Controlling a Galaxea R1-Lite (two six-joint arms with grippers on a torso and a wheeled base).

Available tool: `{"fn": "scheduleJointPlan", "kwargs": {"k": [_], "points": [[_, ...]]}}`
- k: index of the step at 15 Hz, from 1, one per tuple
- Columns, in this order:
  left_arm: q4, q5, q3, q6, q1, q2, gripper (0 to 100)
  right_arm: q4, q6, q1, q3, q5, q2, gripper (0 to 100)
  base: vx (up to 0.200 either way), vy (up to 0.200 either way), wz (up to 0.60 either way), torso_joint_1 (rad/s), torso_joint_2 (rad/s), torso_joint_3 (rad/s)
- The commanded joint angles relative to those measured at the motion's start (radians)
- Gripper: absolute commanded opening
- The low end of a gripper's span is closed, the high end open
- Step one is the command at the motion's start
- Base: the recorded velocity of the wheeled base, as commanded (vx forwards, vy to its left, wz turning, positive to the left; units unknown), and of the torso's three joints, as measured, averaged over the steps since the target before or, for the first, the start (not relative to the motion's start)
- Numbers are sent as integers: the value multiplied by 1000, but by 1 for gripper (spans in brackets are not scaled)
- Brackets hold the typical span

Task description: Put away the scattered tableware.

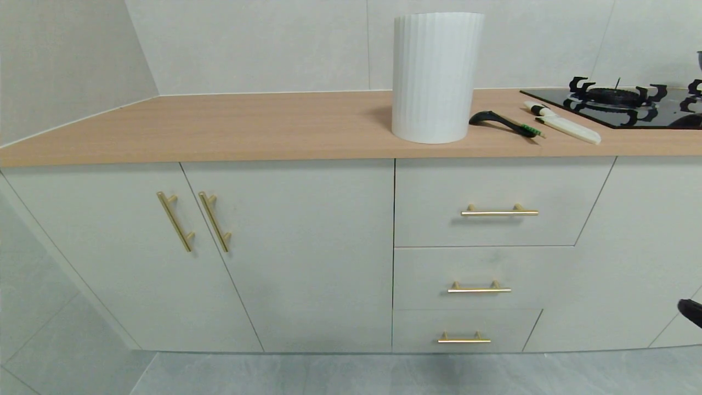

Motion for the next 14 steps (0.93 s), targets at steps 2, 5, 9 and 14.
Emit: {"fn": "scheduleJointPlan", "kwargs": {"k": [2,5,9,14], "points": [[0,0,0,0,0,0,100,-1,-4,76,-145,-5,324,100,0,0,0,0,0,0],[0,0,0,0,0,0,100,-3,-15,93,-246,-7,500,100,0,0,0,0,0,0],[0,2,0,-2,0,0,100,-153,-38,108,-241,-39,669,100,0,0,0,0,0,0],[0,0,0,-2,0,0,100,-202,-33,105,-241,-51,813,100,0,0,0,0,0,0]]}}
